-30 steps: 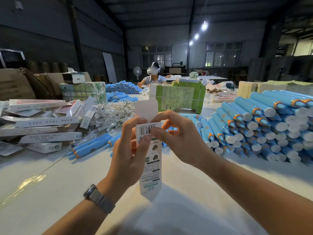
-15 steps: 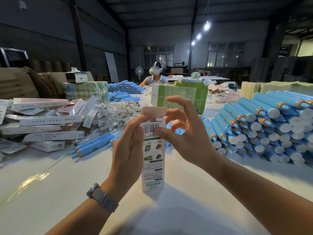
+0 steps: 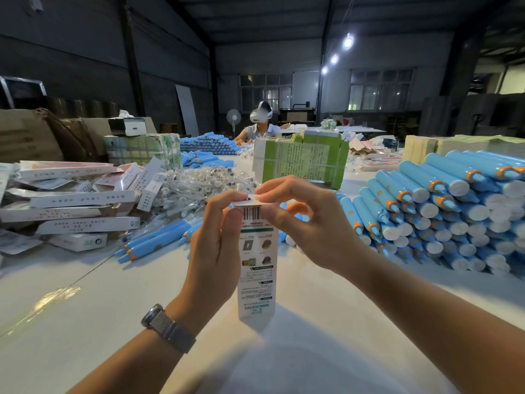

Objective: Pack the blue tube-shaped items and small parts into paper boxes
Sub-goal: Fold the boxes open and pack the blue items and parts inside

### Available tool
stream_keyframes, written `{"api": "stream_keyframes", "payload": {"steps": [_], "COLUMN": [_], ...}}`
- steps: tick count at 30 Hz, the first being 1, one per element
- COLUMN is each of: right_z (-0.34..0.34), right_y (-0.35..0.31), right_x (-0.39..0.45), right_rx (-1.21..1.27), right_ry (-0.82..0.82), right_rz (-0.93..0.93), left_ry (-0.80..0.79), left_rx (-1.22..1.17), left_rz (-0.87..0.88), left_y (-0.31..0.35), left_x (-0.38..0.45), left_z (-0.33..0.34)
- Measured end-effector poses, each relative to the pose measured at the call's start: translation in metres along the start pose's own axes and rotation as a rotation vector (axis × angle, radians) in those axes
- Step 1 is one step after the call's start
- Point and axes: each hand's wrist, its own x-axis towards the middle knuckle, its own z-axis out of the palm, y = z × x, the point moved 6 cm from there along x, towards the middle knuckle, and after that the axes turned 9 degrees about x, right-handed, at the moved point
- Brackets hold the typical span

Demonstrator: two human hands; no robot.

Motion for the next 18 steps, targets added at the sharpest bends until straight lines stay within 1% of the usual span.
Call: {"api": "stream_keyframes", "payload": {"steps": [4, 10, 14, 18], "right_z": [0.000, -0.001, 0.000, 0.000], "right_y": [-0.002, -0.002, -0.007, -0.011], "right_x": [0.004, 0.003, 0.003, 0.002], "right_rx": [0.141, 0.012, -0.116, -0.144], "right_ry": [0.039, 0.017, -0.015, -0.024], "right_rz": [0.065, 0.066, -0.016, -0.089], "left_ry": [0.007, -0.027, -0.049, -0.045], "left_rx": [0.035, -0.021, -0.043, -0.015], "left_rz": [0.043, 0.017, 0.011, 0.047], "left_y": [0.004, 0.004, 0.005, 0.007], "left_x": [0.000, -0.001, -0.002, -0.001], "left_z": [0.001, 0.000, 0.000, 0.000]}}
